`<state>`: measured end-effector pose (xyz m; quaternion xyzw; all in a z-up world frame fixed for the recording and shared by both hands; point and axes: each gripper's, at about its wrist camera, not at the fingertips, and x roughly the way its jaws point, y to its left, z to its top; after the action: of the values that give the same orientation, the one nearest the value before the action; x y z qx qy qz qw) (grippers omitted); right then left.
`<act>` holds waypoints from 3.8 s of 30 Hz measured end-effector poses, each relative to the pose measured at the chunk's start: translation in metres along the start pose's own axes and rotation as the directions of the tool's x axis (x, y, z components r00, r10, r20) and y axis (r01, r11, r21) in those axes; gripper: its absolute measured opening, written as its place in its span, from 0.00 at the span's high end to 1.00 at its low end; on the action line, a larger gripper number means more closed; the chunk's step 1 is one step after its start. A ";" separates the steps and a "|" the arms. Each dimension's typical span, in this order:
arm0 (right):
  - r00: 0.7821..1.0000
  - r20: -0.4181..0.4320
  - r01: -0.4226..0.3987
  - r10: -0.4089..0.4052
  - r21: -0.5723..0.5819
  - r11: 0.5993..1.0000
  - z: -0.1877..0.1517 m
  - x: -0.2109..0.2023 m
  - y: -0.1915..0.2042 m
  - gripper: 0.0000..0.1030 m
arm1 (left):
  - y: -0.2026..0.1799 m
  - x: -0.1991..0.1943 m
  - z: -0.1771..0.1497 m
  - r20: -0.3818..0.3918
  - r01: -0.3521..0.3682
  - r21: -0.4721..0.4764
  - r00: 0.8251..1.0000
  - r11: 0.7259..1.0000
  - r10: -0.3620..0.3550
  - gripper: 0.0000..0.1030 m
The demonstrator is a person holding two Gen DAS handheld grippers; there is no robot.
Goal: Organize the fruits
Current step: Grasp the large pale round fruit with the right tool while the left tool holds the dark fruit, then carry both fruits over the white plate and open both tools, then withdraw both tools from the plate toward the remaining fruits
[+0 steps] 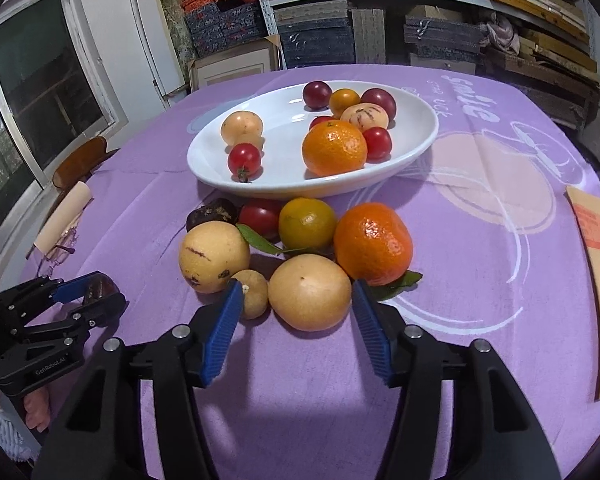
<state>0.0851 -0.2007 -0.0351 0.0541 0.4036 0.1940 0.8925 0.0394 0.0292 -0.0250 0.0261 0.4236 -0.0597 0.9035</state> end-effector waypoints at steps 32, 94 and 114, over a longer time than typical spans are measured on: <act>0.992 0.011 0.123 -0.123 -0.146 0.982 -0.010 0.002 0.030 0.56 | -0.002 -0.003 0.000 0.030 0.022 0.007 0.999 1.000 -0.022 0.57; 0.968 0.234 0.090 -0.090 0.014 0.996 0.132 -0.022 -0.015 0.47 | -0.048 0.055 0.158 0.181 -0.030 -0.031 0.983 0.999 0.035 0.25; 0.947 0.302 0.124 -0.109 -0.032 0.992 0.045 -0.093 0.017 0.36 | -0.045 -0.017 0.102 0.256 -0.090 -0.010 0.963 0.996 0.090 0.22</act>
<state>0.0577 -0.2185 0.0640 0.0364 0.2612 0.1406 0.9543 0.1009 -0.0244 0.0532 0.0381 0.3018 -0.0217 0.9524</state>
